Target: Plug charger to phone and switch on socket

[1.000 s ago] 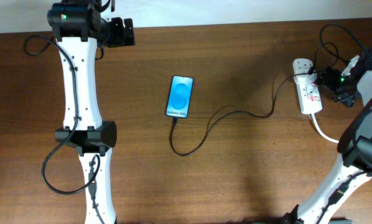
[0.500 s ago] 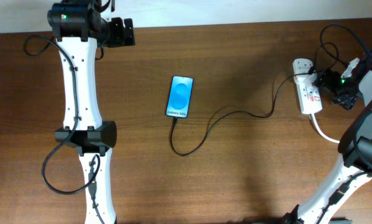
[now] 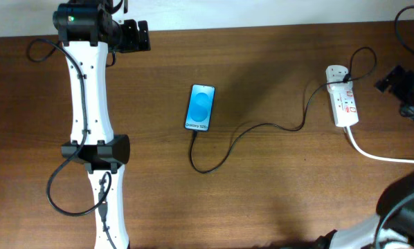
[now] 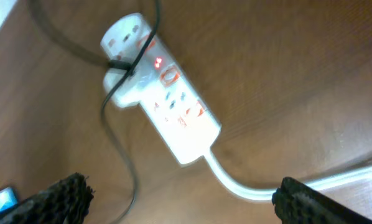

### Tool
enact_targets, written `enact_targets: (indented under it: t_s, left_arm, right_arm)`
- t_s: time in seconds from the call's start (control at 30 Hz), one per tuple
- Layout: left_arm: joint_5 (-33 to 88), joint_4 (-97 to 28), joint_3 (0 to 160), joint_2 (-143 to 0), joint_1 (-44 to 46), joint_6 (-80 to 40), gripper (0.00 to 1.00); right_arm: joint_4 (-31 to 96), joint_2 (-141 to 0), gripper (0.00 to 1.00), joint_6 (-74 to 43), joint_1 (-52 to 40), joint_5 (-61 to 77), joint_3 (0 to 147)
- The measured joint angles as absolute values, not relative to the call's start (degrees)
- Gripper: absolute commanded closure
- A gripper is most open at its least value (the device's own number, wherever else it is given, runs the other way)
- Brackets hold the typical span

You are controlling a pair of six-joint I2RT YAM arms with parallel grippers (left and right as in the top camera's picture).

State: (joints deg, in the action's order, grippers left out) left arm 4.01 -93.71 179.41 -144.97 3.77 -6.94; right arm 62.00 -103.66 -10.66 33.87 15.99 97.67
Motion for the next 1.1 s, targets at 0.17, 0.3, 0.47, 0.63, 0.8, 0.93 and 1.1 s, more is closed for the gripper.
enact_targets:
  t_s: [0.17, 0.3, 0.47, 0.63, 0.8, 0.93, 1.1]
  left_arm:
    - [4.0, -93.7, 179.4, -145.0, 3.8, -6.9, 0.01]
    - [4.0, -93.7, 179.4, -145.0, 3.8, -6.9, 0.01]
    - [4.0, -93.8, 179.4, -145.0, 3.8, -7.0, 0.01]
    - [4.0, -93.7, 179.4, -145.0, 3.8, -6.9, 0.01]
    - [4.0, -93.8, 179.4, -145.0, 3.8, -6.9, 0.01]
    - [4.0, -93.8, 179.4, -145.0, 3.8, -7.0, 0.01]
    - [4.0, -93.8, 179.4, -145.0, 3.8, -7.0, 0.01]
  right_arm:
    - [69.8, -89.4, 0.01, -10.5, 29.1, 15.3, 93.7]
    - [68.6, -71.6, 0.02, -10.5, 21.6, 13.8, 82.3]
    - [67.7, -52.7, 0.02, -10.5, 18.6, 13.0, 64.4]
    - [69.9, -35.5, 0.02, -10.5, 18.6, 13.0, 62.7]
    - [73.1, -34.3, 0.02, -10.5, 18.6, 13.0, 62.7]
    - [76.8, -34.3, 0.02, -10.5, 18.6, 13.0, 62.7]
    - [76.9, -34.3, 0.02, -10.5, 18.0, 12.8, 62.7]
